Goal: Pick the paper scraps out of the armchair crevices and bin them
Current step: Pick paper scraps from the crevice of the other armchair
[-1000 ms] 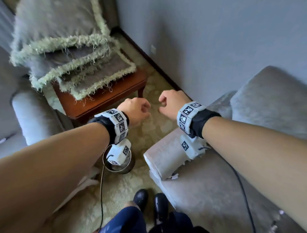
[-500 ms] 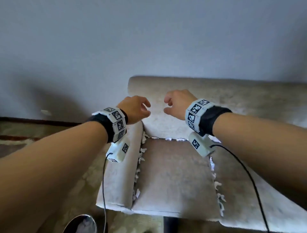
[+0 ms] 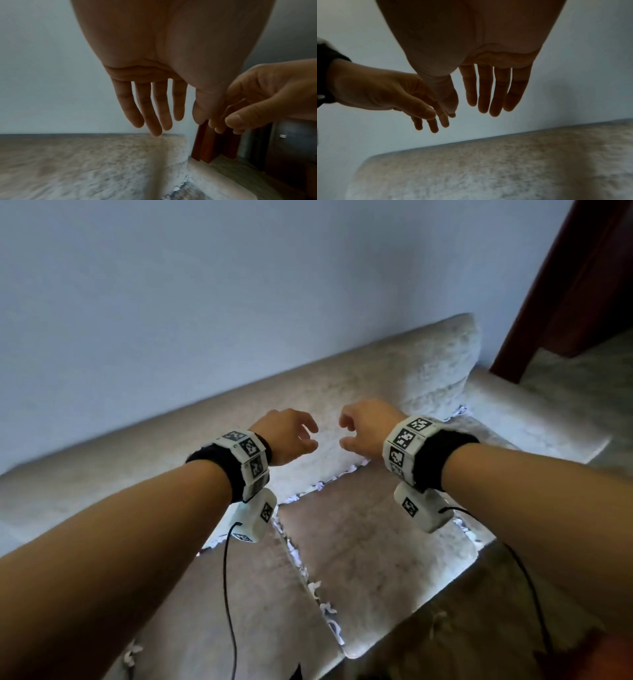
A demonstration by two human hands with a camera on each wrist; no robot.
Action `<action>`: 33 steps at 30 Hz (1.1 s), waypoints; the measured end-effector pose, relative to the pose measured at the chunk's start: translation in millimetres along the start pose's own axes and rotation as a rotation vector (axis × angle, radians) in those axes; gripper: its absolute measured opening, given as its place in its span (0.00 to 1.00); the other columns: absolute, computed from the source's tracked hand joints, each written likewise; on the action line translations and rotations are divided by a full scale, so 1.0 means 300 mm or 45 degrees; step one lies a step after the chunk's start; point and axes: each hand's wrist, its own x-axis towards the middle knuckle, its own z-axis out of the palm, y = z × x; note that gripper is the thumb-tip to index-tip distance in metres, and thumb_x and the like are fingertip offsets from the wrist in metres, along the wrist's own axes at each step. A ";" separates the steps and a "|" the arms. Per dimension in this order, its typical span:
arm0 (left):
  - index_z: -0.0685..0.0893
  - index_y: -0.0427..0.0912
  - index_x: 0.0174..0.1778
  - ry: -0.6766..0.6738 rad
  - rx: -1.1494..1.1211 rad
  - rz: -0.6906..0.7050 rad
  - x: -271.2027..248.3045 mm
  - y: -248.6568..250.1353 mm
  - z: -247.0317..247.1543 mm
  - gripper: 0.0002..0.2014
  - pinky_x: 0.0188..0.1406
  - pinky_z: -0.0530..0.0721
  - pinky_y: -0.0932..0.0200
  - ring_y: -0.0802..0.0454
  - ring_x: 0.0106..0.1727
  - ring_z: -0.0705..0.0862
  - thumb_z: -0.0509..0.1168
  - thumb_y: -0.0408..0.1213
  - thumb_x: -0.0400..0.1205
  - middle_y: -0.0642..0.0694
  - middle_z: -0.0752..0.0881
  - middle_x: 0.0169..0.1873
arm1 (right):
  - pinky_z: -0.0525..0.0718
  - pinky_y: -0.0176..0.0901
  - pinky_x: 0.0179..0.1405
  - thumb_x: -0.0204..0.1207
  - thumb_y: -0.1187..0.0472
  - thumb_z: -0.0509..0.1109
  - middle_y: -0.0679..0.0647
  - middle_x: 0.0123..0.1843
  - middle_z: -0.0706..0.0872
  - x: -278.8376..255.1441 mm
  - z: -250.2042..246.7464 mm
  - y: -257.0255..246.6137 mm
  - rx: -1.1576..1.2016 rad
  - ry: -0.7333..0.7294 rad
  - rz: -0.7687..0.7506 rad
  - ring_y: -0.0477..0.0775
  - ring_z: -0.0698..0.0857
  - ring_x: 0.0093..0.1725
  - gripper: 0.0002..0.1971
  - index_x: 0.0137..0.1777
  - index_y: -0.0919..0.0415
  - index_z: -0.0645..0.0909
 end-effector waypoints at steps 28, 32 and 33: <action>0.84 0.52 0.64 -0.393 -0.060 0.369 1.705 1.170 0.721 0.16 0.52 0.77 0.62 0.54 0.51 0.82 0.68 0.47 0.81 0.53 0.89 0.55 | 0.85 0.52 0.54 0.73 0.48 0.69 0.50 0.56 0.86 0.487 -0.193 1.946 -0.086 -0.223 0.558 0.55 0.84 0.53 0.15 0.58 0.49 0.80; 0.84 0.53 0.64 -0.423 -0.038 0.280 1.908 1.222 0.721 0.15 0.57 0.82 0.57 0.50 0.56 0.85 0.68 0.47 0.81 0.53 0.89 0.55 | 0.82 0.50 0.59 0.73 0.50 0.71 0.49 0.55 0.86 0.656 -0.276 2.144 -0.073 -0.193 0.545 0.55 0.83 0.56 0.13 0.56 0.50 0.82; 0.84 0.53 0.63 -0.413 -0.045 0.269 1.946 1.237 0.708 0.15 0.58 0.82 0.56 0.49 0.57 0.85 0.68 0.47 0.81 0.53 0.89 0.55 | 0.82 0.49 0.60 0.73 0.50 0.72 0.49 0.56 0.86 0.691 -0.297 2.186 -0.068 -0.187 0.557 0.56 0.83 0.57 0.14 0.58 0.51 0.82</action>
